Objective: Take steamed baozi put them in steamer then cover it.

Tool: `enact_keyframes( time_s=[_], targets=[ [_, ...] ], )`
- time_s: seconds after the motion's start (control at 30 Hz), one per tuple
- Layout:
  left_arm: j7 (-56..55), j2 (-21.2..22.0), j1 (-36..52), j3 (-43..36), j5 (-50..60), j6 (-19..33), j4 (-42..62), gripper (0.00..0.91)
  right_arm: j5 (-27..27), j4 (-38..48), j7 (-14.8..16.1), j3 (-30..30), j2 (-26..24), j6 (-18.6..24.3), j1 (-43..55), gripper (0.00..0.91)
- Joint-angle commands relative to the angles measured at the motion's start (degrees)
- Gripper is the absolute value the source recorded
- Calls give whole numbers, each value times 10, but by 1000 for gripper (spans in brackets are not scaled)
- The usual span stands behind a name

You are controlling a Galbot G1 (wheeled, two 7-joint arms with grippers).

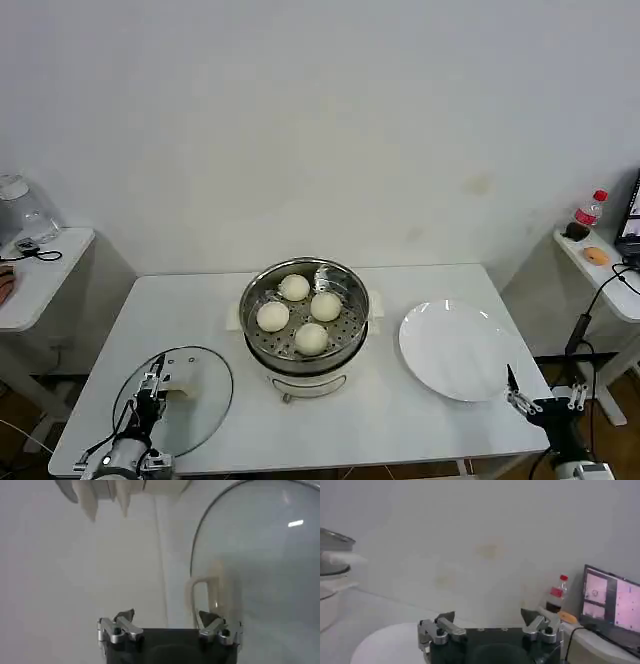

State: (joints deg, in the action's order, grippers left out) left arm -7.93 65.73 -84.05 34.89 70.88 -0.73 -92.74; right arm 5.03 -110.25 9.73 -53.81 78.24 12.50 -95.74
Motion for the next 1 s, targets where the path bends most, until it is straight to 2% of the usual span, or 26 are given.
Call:
enact_keyframes(
  time_s=[0.03,0.37,0.57,0.73,1.0],
  targets=[
    [-4,2,14,-1,2,4,12,0,-2,7,0,1,1,2,2,907],
    [-40,17,-2,14,-4,15,-15,0,-3,5,1,6,1,0,5,907],
    [-53,15,-33,39,-44,10,-85,0,-4,-1,3,8,1,1,2,907],
    [-28,6,-48,55,-59,-23,-162,0,-7,-4,4,17,2,2,-1,907],
    [53,-34,-28,58,-124,-122,-265,0,-15,-7,11,26,1,1,-2,907]
  ],
)
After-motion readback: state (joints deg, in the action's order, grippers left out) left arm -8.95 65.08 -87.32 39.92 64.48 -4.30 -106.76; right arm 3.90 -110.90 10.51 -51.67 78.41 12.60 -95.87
